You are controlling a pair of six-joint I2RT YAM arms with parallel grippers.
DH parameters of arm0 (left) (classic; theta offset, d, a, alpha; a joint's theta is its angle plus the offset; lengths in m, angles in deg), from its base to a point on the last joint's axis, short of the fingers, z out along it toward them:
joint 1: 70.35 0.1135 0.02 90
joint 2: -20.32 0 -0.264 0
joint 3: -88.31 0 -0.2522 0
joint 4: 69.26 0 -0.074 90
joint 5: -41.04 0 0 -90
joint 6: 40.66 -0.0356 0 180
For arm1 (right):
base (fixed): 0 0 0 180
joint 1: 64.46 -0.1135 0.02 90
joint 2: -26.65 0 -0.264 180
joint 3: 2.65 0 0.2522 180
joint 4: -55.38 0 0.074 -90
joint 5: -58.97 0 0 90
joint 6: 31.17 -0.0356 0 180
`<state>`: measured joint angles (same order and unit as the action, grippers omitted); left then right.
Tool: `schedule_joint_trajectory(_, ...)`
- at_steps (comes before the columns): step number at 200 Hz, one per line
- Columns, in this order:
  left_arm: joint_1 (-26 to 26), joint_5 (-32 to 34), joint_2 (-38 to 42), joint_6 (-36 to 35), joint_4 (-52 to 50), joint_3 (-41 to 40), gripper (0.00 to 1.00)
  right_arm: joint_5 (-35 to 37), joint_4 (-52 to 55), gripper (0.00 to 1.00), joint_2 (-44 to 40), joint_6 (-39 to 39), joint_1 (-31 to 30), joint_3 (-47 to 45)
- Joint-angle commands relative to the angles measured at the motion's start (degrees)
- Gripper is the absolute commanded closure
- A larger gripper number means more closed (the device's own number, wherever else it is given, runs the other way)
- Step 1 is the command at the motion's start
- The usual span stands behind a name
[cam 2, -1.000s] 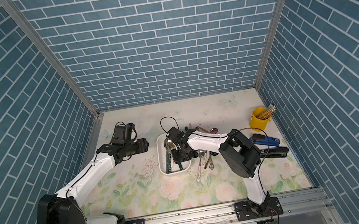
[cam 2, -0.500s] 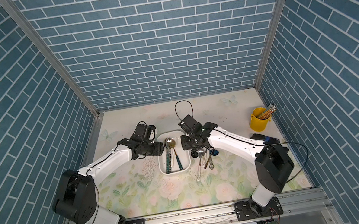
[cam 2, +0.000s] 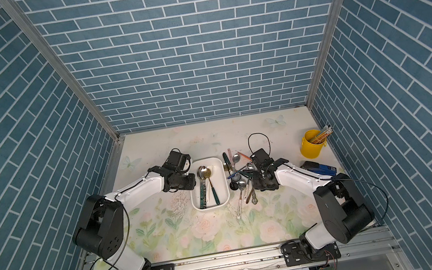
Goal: Put the spoon into the storage box
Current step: Adjust the storage box at the center of the board.
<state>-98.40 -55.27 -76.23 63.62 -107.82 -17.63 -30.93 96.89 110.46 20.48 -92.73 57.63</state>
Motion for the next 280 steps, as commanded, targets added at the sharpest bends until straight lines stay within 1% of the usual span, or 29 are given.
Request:
schedule_joint_trajectory(1,-0.1,2.4,0.17,-0.88,-1.95,-0.49,0.7,-0.94,-3.75,0.58,0.76,2.34,0.76,0.14)
schedule_joint_trajectory(17,0.05,3.97,0.71,-1.1,-2.79,-1.11,0.74,-1.47,-4.24,0.58,1.85,2.66,0.76,1.07)
schedule_joint_trajectory(26,0.15,4.27,1.13,-1.27,-3.04,-1.57,0.78,-1.93,-4.49,0.59,2.37,2.66,0.72,1.49)
schedule_joint_trajectory(42,0.14,4.46,1.78,-1.26,-3.37,-2.15,0.78,-1.93,-4.16,0.59,3.48,3.03,0.74,2.45)
schedule_joint_trajectory(53,0.16,4.29,2.39,-1.12,-3.61,-2.34,0.78,-1.12,-3.63,0.59,4.02,3.42,0.76,2.93)
schedule_joint_trajectory(84,0.15,2.66,4.7,-0.85,-3.07,-2.31,0.7,0.68,-2.81,0.59,5.69,5.11,2.09,4.11)
schedule_joint_trajectory(118,0.12,2.44,6.33,-0.84,-3.26,-1.42,0.63,-1.26,-4.75,0.61,7.2,6.59,5.08,5.03)
schedule_joint_trajectory(152,0.17,2.35,6.2,-0.7,-3.2,-1.48,0.62,-1.98,-4.89,0.61,10.04,8.18,5.6,7.31)
schedule_joint_trajectory(226,0.11,2.09,5.99,-0.65,-3.37,-1.43,0.62,-3.0,-6.99,0.62,13.77,9.43,5.81,8.7)
schedule_joint_trajectory(280,0.17,2.01,5.7,-0.42,-3.42,-0.93,0.62,-3.7,-9.03,0.63,14.55,9.26,5.86,8.39)
